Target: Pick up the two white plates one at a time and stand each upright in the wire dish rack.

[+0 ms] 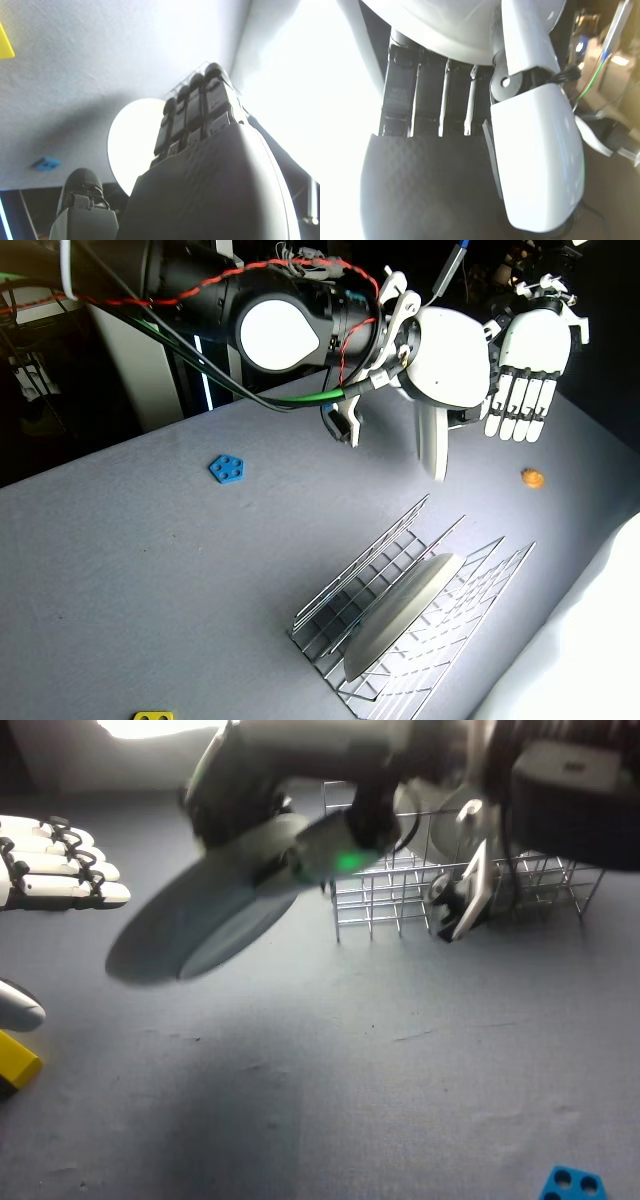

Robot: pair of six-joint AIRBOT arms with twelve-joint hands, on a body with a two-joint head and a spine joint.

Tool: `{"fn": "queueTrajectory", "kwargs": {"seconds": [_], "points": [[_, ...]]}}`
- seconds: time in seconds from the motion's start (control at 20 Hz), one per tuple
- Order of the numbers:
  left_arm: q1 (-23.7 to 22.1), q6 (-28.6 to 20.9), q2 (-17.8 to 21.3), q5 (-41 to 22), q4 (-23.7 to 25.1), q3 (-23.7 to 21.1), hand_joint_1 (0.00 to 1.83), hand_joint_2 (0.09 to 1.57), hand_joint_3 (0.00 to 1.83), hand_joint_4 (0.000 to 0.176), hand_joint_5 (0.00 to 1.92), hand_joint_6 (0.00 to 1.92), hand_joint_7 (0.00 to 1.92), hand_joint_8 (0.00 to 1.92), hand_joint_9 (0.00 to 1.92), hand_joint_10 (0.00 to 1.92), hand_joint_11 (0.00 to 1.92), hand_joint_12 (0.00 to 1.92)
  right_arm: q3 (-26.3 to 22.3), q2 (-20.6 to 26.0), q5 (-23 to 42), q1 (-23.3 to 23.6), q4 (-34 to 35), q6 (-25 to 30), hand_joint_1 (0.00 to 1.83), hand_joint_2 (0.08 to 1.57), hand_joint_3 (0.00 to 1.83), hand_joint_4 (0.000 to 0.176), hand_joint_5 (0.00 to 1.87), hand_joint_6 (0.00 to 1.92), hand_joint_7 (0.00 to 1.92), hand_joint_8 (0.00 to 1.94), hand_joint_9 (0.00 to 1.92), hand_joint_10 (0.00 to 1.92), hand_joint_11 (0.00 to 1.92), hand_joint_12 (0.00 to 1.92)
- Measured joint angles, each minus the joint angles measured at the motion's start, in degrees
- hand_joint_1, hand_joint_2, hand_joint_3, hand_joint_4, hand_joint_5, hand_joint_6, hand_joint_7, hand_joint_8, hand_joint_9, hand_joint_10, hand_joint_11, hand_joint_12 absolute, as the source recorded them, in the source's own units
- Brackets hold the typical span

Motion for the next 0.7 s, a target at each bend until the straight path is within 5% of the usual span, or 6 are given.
{"fn": "queueTrajectory", "kwargs": {"seconds": [0.4,0.7], "points": [[0.94,-0.24,-0.02,-0.04,0.09,0.7,0.0,1.05,0.0,0.0,0.0,0.0,0.0,0.0,0.0,0.0,0.0,0.0,0.0,3.04,-1.99,3.63,-0.39,14.19,1.37,1.11,0.0,0.0,0.92,1.06,0.95,1.0,0.95,1.13,0.84,1.18],[1.18,-0.37,-0.07,-0.2,0.04,0.94,0.0,1.05,0.0,0.0,0.0,0.0,0.0,0.0,0.0,0.0,0.0,0.0,0.0,4.92,-3.45,4.11,9.66,14.67,1.37,1.12,0.0,0.0,0.91,1.08,0.94,1.02,0.93,1.16,0.81,1.21]]}}
